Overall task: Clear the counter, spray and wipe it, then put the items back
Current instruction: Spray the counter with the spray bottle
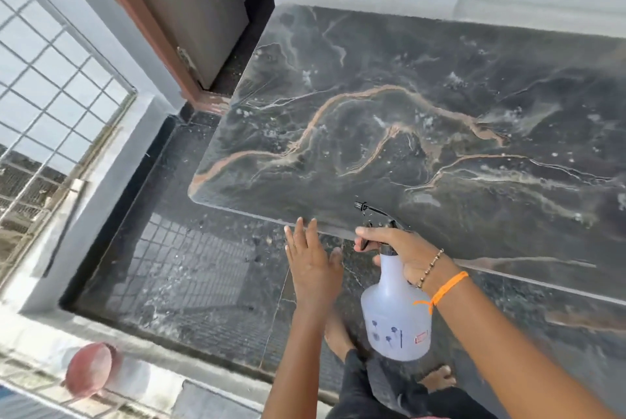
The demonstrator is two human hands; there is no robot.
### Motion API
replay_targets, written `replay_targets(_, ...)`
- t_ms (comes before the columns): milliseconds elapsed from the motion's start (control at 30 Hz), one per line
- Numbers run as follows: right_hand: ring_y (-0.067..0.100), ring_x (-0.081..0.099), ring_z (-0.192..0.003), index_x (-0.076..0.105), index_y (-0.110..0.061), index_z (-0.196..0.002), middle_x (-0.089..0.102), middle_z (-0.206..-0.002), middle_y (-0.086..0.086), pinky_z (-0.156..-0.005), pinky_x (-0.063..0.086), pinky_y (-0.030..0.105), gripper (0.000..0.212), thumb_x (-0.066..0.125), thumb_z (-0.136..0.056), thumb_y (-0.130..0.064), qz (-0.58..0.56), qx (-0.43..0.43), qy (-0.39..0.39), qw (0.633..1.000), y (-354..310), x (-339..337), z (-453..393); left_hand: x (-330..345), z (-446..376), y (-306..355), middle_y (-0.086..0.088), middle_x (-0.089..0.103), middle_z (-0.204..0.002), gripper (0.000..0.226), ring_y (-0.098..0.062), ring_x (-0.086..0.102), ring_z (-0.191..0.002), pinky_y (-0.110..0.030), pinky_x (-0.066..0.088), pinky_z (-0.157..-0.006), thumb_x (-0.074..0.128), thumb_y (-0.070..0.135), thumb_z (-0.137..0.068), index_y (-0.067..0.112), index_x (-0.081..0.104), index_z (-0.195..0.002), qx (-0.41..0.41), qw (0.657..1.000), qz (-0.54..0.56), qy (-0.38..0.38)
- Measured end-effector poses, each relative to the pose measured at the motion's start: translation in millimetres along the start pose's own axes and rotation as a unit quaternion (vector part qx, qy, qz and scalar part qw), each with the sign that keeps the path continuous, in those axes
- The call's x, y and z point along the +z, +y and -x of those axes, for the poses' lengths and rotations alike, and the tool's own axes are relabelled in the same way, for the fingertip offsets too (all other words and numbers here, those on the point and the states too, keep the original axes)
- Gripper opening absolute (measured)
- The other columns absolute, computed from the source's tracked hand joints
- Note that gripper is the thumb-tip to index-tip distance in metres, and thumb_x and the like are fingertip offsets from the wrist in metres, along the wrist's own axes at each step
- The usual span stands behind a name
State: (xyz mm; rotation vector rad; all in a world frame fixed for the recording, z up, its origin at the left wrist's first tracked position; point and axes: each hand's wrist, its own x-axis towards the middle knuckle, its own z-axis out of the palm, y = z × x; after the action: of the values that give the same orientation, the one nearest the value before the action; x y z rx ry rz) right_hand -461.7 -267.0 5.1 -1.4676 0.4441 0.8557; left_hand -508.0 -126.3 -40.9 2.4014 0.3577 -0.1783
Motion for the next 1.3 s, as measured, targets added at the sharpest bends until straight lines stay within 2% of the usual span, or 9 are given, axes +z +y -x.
replay_targets(167, 0.007, 0.063, -0.085, 0.062, -0.014, -0.069, 0.065, -0.084, 0.000, -0.075, 0.043, 0.027, 0.023, 0.062, -0.085, -0.031, -0.040, -0.048, 0.040, 0.997, 25.0, -77.0, 48.7, 29.6, 19.5, 66.2, -0.010, 0.050, -0.132, 0.047, -0.028, 0.039, -0.129, -0.037, 0.030, -0.109, 0.057, 0.011, -0.089, 0.009, 0.044, -0.133, 0.089, 0.994, 0.032, -0.063)
replay_targets(300, 0.011, 0.056, -0.071, 0.064, -0.010, -0.073, 0.061, -0.070, -0.001, -0.064, 0.045, 0.023, 0.018, 0.068, -0.081, -0.025, -0.068, -0.126, 0.165, 0.976, 52.8, -145.0, 105.0, 72.7, 56.3, 136.3, 0.003, 0.061, -0.113, 0.026, -0.018, 0.055, -0.111, -0.032, 0.043, -0.095, 0.058, 0.009, -0.088, 0.016, 0.060, -0.114, 0.201, 0.964, 0.068, -0.158)
replay_targets(400, 0.013, 0.047, -0.059, 0.062, 0.003, -0.082, 0.051, -0.068, 0.008, -0.052, 0.040, 0.018, 0.025, 0.068, -0.082, -0.021, -0.081, -0.165, 0.235, 0.954, 75.0, -195.1, 145.2, 110.6, 90.0, 190.0, 0.013, 0.060, -0.103, 0.020, -0.014, 0.057, -0.107, -0.029, 0.043, -0.095, 0.058, 0.008, -0.088, 0.017, 0.063, -0.106, 0.238, 0.943, 0.081, -0.216)
replay_targets(467, 0.010, 0.047, -0.057, 0.063, -0.007, -0.073, 0.051, -0.061, 0.000, -0.050, 0.040, 0.016, 0.017, 0.069, -0.081, -0.022, -0.111, -0.179, 0.292, 0.933, 90.1, -227.7, 170.3, 138.7, 112.2, 219.7, 0.007, 0.063, -0.106, 0.021, -0.015, 0.059, -0.105, -0.027, 0.044, -0.094, 0.058, 0.010, -0.088, 0.015, 0.063, -0.108, 0.258, 0.930, 0.066, -0.253)
replay_targets(700, 0.015, 0.049, -0.060, 0.054, -0.007, -0.062, 0.051, -0.057, -0.001, -0.068, 0.046, 0.037, 0.035, 0.069, -0.080, -0.032, -0.175, -0.216, 0.460, 0.843, 137.2, -328.9, 237.6, 227.6, 172.3, 308.5, 0.011, 0.062, -0.105, 0.021, 0.003, 0.054, -0.091, 0.006, 0.034, -0.073, 0.055, 0.011, -0.090, 0.019, 0.062, -0.108, 0.287, 0.888, 0.052, -0.357)
replay_targets(833, 0.013, 0.063, -0.072, 0.061, -0.015, -0.074, 0.065, -0.076, 0.010, -0.074, 0.052, 0.027, 0.026, 0.070, -0.078, -0.040, -0.188, -0.215, 0.521, 0.804, 155.8, -383.7, 257.1, 269.1, 190.5, 349.0, 0.016, 0.061, -0.100, 0.022, 0.003, 0.055, -0.091, 0.007, 0.034, -0.072, 0.053, 0.011, -0.090, 0.021, 0.062, -0.107, 0.298, 0.870, 0.037, -0.391)
replay_targets(933, 0.004, 0.063, -0.060, 0.059, -0.003, -0.073, 0.066, -0.068, 0.009, -0.059, 0.043, 0.007, 0.044, 0.064, -0.080, -0.046, -0.138, -0.207, 0.558, 0.792, 159.3, -428.3, 261.7, 295.5, 191.0, 374.6, 0.027, 0.058, -0.093, 0.022, 0.013, 0.052, -0.090, 0.006, 0.035, -0.072, 0.053, 0.015, -0.091, 0.035, 0.059, -0.098, 0.293, 0.858, 0.036, -0.420)
replay_targets(1100, 0.033, 0.056, -0.074, 0.054, -0.012, -0.053, 0.060, -0.061, 0.015, -0.069, 0.022, 0.030, 0.047, 0.060, -0.084, -0.046, 0.059, -0.174, 0.633, 0.752, 155.8, -508.1, 261.6, 348.6, 176.6, 432.9, 0.025, 0.059, -0.096, 0.018, 0.012, 0.053, -0.093, 0.000, 0.039, -0.073, 0.054, 0.021, -0.091, 0.033, 0.058, -0.103, 0.297, 0.854, 0.056, -0.424)
replay_targets(1300, 0.033, 0.053, -0.090, 0.052, -0.010, -0.068, 0.047, -0.073, 0.002, -0.073, 0.039, 0.030, 0.018, 0.070, -0.072, -0.013, 0.104, -0.127, 0.620, 0.767, 138.2, -611.9, 260.6, 409.8, 160.1, 513.6, 0.026, 0.058, -0.093, 0.021, 0.005, 0.057, -0.096, -0.007, 0.040, -0.078, 0.052, 0.017, -0.089, 0.034, 0.060, -0.099, 0.284, 0.841, 0.079, -0.454)
